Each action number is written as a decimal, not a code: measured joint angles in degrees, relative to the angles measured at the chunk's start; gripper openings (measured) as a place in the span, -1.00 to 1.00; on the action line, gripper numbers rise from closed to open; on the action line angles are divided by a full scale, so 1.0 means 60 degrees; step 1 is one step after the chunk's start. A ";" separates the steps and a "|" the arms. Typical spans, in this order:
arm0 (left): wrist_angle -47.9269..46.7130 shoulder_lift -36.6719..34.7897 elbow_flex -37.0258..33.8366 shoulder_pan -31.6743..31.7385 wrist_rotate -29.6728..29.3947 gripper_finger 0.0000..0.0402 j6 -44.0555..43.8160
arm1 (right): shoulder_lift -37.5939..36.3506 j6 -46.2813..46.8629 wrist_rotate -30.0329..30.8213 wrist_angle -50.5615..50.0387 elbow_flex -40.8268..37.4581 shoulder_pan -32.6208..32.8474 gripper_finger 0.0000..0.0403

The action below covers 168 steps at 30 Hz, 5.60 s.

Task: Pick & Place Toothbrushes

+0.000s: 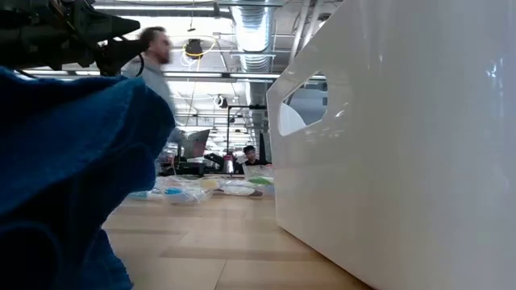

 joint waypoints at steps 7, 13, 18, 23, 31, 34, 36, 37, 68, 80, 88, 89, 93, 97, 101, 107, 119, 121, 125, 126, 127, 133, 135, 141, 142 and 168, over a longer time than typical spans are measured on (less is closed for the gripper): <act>0.0000 0.0000 -0.0003 0.0000 -0.0036 -0.07 0.0000 | -0.0003 0.0000 0.0000 0.0001 0.0000 -0.0002 -1.00; 0.0000 -0.0004 -0.0001 0.0000 -0.0033 -0.07 0.0000 | 0.0001 0.0000 0.0000 0.0000 0.0000 -0.0002 -1.00; 0.0000 -0.0004 -0.0002 -0.0002 -0.0029 -0.07 0.0000 | -0.0002 0.0000 0.0000 0.0000 0.0000 -0.0002 -1.00; 0.0000 -0.0003 -0.0003 -0.0004 -0.0025 -0.07 0.0000 | 0.0001 0.0000 0.0000 0.0000 0.0003 -0.0002 -1.00; 0.0000 0.0000 -0.0004 -0.0004 -0.0018 -0.07 0.0000 | 0.0001 0.0000 0.0000 0.0001 0.0004 -0.0002 -1.00; 0.0000 -0.0001 -0.0003 -0.0001 0.0015 -0.07 0.0000 | -0.0002 0.0000 0.0000 0.0000 0.0004 -0.0002 -1.00; 0.0000 -0.0002 -0.0004 0.0000 0.0015 -0.07 0.0000 | -0.0001 0.0000 0.0000 0.0001 0.0004 -0.0002 -1.00; 0.0000 -0.0002 -0.0001 -0.0003 0.0015 -0.07 0.0000 | 0.0001 0.0000 0.0000 -0.0001 0.0004 0.0000 -1.00; 0.3135 0.0049 -0.0004 0.0000 -0.0033 -0.07 -0.0266 | 0.0001 0.0000 0.0000 0.0000 0.0004 0.0001 -1.00; 0.7602 0.0044 -0.0004 -0.0001 -0.0025 -0.07 0.0004 | -0.0001 0.0000 0.0000 0.0001 0.0004 -0.0002 -1.00; 0.7668 0.0122 0.0296 -0.0007 0.0037 -0.07 -0.1030 | -0.0003 0.0000 0.0000 0.0001 0.0004 -0.0002 -1.00; 0.7657 0.0198 0.0384 -0.0007 0.0040 -0.07 -0.1024 | -0.0002 0.0000 0.0000 -0.0003 0.0004 -0.0002 -1.00; 0.7624 0.0759 0.0720 -0.0007 0.0040 -0.07 -0.1024 | -0.0003 0.0000 0.0000 0.0001 0.0004 -0.0002 -1.00; 0.7601 0.1659 0.1168 -0.0004 0.0036 -0.07 -0.1016 | -0.0003 0.0000 0.0000 0.0001 0.0004 -0.0006 -1.00; 0.7614 0.2689 0.1747 0.0000 0.0142 -0.07 -0.1002 | -0.0003 0.0000 0.0000 0.0001 0.0004 -0.0006 -1.00; 0.7607 0.4067 0.2484 0.0000 0.0280 -0.07 -0.1012 | -0.0003 0.0000 0.0000 0.0001 0.0004 -0.0006 -1.00; 0.7668 0.4801 0.2728 -0.0004 0.0151 -0.07 -0.1280 | 0.0000 0.0129 -0.0187 -0.0607 0.0173 0.0016 -1.00; 0.7672 0.4801 0.2728 -0.0011 0.0327 -0.07 -0.1282 | 0.0001 0.0323 -0.0261 -0.0942 0.0341 0.0012 -1.00; 0.7735 0.4735 0.2728 -0.0033 0.0646 -0.07 -0.1282 | 0.0001 0.0408 -0.0259 -0.1208 0.0495 0.0012 -1.00; 0.7735 0.4734 0.2732 -0.0033 0.0743 -0.07 -0.1286 | 0.0001 0.0408 -0.0259 -0.1183 0.0492 0.0009 -1.00; 0.7729 0.4739 0.2732 -0.0033 0.0803 -0.07 -0.1286 | -0.0003 0.0415 -0.0259 -0.1169 0.0495 0.0009 -1.00; 0.7744 0.4739 0.2732 -0.0033 0.0856 -0.07 -0.1286 | -0.0003 0.1368 -0.0259 -0.1013 0.0492 0.0009 -1.00; 0.7778 0.4739 0.2732 -0.0033 0.0855 -0.07 -0.1286 | -0.0003 0.1963 -0.0260 -0.0982 0.0492 0.0009 -1.00; 0.7814 0.4739 0.2732 -0.0033 0.0852 -0.07 -0.1286 | -0.0003 0.3082 -0.0262 -0.1011 0.0492 0.0009 -1.00; 0.7817 0.4739 0.2732 -0.0033 0.0852 -0.07 -0.1286 | -0.0003 0.3097 -0.0262 -0.0951 0.0489 0.0009 -1.00; 0.7827 0.4873 0.2732 -0.0029 0.0584 -0.07 -0.1213 | 0.0001 0.1887 0.2200 0.4506 0.0481 0.0202 -1.00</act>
